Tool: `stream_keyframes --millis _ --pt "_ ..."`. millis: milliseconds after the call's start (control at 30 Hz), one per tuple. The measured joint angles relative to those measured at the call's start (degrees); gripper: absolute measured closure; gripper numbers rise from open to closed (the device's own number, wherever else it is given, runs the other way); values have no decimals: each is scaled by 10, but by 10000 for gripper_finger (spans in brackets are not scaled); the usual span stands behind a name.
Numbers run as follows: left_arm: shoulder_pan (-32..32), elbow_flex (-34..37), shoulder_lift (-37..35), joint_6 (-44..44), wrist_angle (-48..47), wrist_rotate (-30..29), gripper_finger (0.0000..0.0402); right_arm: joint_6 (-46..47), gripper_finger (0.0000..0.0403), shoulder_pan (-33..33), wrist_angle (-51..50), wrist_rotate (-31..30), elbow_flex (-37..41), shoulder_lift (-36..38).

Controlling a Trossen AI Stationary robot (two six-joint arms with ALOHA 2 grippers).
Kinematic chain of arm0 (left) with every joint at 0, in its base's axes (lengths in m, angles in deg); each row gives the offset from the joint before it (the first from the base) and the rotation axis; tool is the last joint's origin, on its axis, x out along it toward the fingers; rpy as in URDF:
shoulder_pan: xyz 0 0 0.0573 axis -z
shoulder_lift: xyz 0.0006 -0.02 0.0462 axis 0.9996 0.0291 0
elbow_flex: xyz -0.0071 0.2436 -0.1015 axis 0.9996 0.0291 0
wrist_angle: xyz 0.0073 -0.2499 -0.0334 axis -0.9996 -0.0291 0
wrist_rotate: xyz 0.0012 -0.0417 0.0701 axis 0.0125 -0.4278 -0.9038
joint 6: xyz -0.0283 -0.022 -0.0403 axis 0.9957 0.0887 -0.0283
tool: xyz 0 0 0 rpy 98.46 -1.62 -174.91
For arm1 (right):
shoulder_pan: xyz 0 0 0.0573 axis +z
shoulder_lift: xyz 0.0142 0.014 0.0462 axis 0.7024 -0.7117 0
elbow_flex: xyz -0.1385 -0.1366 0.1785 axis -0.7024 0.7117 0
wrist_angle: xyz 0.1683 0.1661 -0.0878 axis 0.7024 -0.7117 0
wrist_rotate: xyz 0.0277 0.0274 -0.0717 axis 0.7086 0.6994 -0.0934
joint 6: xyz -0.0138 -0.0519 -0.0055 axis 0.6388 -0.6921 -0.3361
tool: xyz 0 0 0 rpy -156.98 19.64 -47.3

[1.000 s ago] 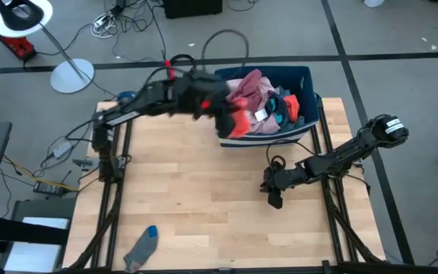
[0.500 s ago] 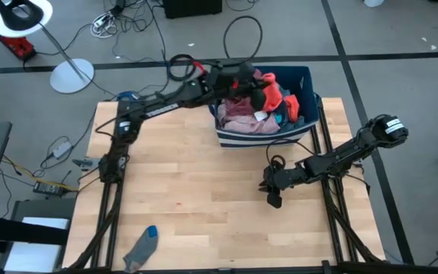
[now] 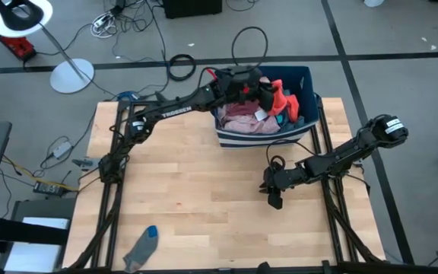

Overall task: Sort clothes
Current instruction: Put the orange socks into the blue bin, then put the gray socks into the blue bin

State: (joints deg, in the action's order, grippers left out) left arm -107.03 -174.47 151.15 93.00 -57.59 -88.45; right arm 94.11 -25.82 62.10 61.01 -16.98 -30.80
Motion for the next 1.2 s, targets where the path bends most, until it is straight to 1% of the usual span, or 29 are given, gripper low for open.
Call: stream_keyframes --millis 100,167,300,333,367,433,500,600,800,967,1033,1133,1200 --pt "-1 0 -7 53 -6 11 249 0 311 0 -1 0 0 0" --pt "-3 -7 -11 76 -10 30 240 0 311 0 -1 0 0 0" --pt "-8 -45 -13 79 -31 129 238 1 311 0 -1 0 0 0" --pt "-9 -46 -16 86 -36 147 238 1 311 0 -1 0 0 0" --pt "-8 -41 -25 92 -40 158 239 1 311 0 0 0 0 0" --pt "-7 -40 -38 88 -97 159 239 3 311 0 1 0 0 0" --pt "-2 -40 -55 58 -182 136 239 7 311 0 5 0 0 0" --pt "15 -40 -83 -1 -283 88 239 7 311 1 10 0 0 0" --pt "84 -40 -146 -59 -412 8 239 12 311 2 28 0 0 0" --pt "158 -40 -193 -60 -517 -72 239 21 311 2 41 0 0 0" --pt "195 -40 -209 -46 -569 -118 240 21 311 2 49 0 0 0" --pt "249 -37 -223 -16 -629 -207 240 22 311 2 58 0 0 0" --pt "284 -32 -230 8 -659 -243 240 22 311 2 69 0 0 0"
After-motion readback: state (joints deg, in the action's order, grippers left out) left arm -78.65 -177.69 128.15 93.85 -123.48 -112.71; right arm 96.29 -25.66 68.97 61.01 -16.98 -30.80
